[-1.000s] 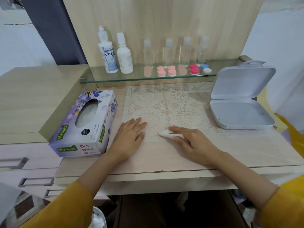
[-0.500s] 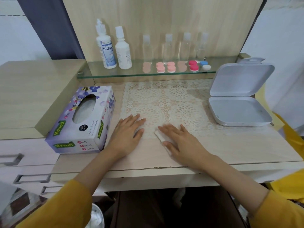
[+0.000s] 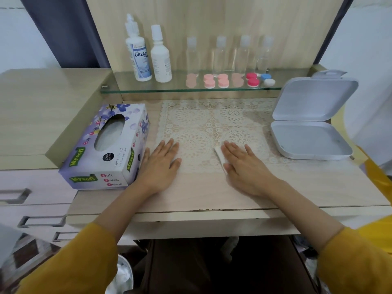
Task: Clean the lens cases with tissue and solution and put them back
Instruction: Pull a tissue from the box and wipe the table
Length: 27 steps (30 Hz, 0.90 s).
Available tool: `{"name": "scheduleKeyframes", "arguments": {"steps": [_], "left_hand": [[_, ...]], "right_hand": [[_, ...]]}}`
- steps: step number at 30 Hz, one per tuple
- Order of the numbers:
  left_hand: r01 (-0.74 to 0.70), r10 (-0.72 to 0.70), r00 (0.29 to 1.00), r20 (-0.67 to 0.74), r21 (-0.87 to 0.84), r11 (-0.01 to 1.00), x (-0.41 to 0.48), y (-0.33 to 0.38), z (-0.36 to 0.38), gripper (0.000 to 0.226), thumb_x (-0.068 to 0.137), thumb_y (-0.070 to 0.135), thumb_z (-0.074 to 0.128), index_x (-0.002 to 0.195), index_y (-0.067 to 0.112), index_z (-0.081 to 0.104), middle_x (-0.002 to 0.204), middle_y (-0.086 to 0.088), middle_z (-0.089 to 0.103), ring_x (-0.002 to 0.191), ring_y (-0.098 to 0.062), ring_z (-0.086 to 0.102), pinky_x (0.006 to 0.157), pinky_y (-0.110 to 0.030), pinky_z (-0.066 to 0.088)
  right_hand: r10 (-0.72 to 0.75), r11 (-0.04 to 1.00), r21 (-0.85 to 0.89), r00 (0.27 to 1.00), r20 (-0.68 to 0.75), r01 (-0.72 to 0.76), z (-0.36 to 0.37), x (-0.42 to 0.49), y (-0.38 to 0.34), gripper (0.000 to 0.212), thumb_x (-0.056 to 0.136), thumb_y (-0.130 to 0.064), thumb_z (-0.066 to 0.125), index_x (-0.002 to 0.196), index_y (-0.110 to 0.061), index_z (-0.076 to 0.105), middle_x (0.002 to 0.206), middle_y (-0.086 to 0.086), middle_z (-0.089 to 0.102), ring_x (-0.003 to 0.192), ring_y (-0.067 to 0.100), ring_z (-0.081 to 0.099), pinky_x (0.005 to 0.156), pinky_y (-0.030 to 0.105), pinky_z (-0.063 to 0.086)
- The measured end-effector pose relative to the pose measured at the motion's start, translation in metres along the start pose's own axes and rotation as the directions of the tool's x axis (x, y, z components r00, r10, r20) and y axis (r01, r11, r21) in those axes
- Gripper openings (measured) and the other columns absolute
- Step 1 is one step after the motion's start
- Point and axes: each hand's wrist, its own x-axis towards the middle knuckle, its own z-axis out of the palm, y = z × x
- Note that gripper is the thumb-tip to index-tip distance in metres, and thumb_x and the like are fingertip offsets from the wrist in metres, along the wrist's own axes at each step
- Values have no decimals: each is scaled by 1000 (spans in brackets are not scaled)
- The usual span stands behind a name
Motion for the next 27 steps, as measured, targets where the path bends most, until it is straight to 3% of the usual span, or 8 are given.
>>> {"name": "scheduleKeyframes", "arguments": {"steps": [5,11,15,18,22,24,27], "left_hand": [[-23,22,1000,-12,-34,999,-3,-3,-4,48,101,31,21,146,24,7,155,8,-1,142,-9,-5,114,-35,-7],[-35,34,999,-32,-49,998,-6,-3,-4,47,101,30,20,146,24,9,155,8,2,142,-8,-3,114,-34,-6],[-42,40,998,-48,-38,998,-6,-5,-2,47,101,29,21,146,23,10,155,7,3,142,-9,-1,114,-35,-4],[-47,44,997,-70,-49,998,-5,-6,0,46,101,28,22,146,23,13,155,7,5,142,-10,0,114,-35,-4],[-52,47,995,-88,-55,997,-5,-5,1,46,101,27,23,146,23,15,155,7,6,142,-10,1,114,-35,-2],[-54,49,995,-92,-56,997,-5,-5,1,46,101,26,23,146,23,16,155,6,7,142,-11,2,114,-35,-2],[-54,49,994,-93,-53,997,-4,-4,2,46,101,26,23,146,23,16,155,6,7,142,-11,2,114,-35,-2]], "right_hand": [[-157,985,75,988,1,156,2,34,-42,49,100,-27,22,147,-25,8,156,2,-1,143,16,-2,115,41,-6],[-224,972,61,974,-37,226,18,19,-68,53,100,-34,22,148,-20,6,156,-1,0,143,12,-4,113,35,-11],[-252,967,33,966,-53,254,21,-19,-56,69,85,-48,-4,148,-21,4,155,-5,-2,141,8,-8,109,29,-17],[-199,980,-1,979,-41,199,22,-47,-29,80,74,-52,-14,147,-23,-2,153,-9,-10,137,3,-16,108,26,-19],[-52,998,-30,998,-43,51,20,-65,19,87,70,-65,-21,146,-25,-5,151,-11,-14,139,3,-13,107,23,-18],[29,999,-14,998,-53,-29,18,-62,37,83,73,-62,-15,146,-23,-3,154,-7,-9,139,4,-10,109,25,-14],[117,993,1,992,-35,-118,11,-43,50,60,95,-46,8,147,-18,0,156,1,-6,142,12,-7,113,31,-6]]}}
